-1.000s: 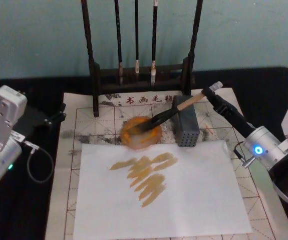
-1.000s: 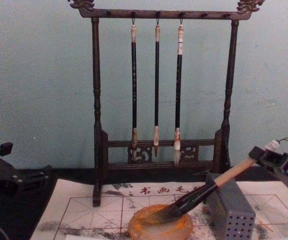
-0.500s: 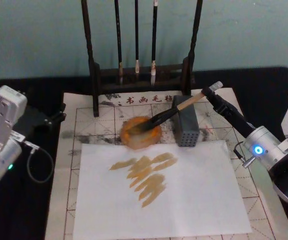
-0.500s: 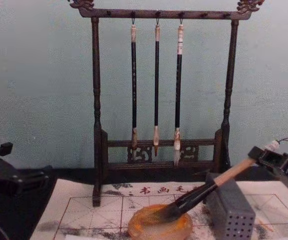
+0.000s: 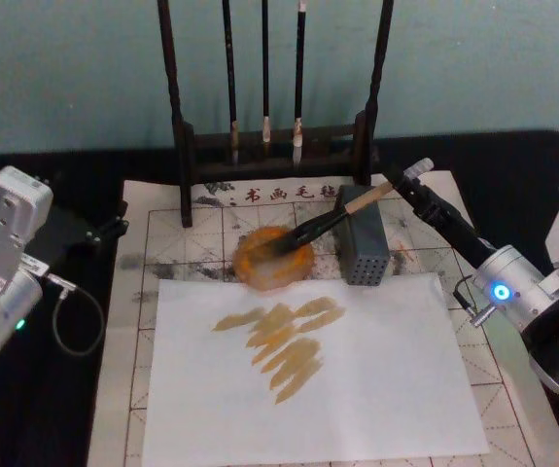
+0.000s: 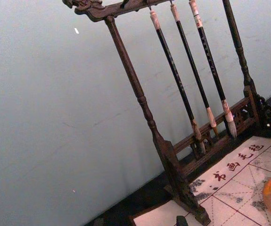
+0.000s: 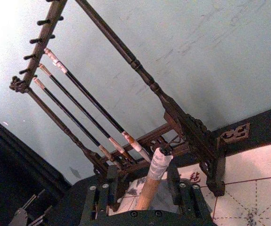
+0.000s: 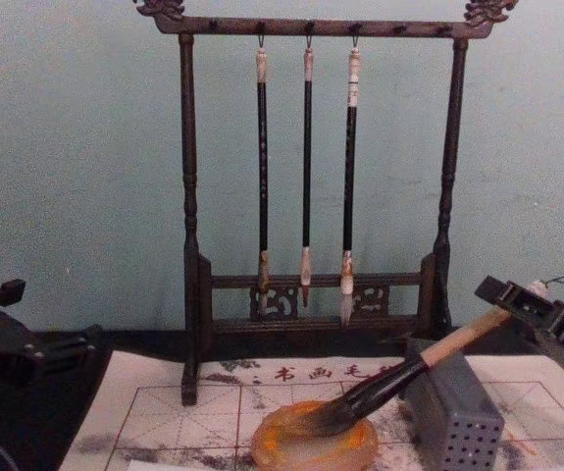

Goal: Pick up the brush from the inkstone, write on the paper, then place the brush back to its original position.

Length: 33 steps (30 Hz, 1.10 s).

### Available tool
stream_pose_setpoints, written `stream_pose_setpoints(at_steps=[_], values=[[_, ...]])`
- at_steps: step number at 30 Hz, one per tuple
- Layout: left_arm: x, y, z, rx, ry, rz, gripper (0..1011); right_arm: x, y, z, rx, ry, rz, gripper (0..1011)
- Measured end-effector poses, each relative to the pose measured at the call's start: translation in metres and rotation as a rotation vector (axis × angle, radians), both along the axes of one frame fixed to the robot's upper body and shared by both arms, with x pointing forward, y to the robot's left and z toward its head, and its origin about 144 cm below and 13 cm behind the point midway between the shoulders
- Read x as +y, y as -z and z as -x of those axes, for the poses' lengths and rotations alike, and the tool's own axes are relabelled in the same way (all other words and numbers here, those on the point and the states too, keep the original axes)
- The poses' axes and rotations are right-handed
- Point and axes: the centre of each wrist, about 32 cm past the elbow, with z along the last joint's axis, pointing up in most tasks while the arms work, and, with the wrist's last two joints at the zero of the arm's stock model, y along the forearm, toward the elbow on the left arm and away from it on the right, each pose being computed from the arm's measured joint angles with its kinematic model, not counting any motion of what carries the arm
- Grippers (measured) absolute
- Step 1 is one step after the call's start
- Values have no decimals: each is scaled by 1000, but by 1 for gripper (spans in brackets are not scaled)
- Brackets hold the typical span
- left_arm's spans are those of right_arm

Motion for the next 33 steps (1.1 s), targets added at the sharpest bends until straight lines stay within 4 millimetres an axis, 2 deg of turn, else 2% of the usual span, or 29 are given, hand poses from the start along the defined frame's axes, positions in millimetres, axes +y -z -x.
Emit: stream_pose_setpoints(at_steps=[7,8,9,13,33], values=[[0,0,0,0,0,0,1001,0,0,0,-1,0,0,870],[0,0,0,0,0,0,1001,0,0,0,-1,0,0,870],[0,0,0,0,0,0,1001,0,0,0,-1,0,0,919],[0,0,0,0,0,0,1001,0,0,0,-1,0,0,1002],[0,0,0,0,0,0,1001,-2,-3,1,-12,29,-1,1000]])
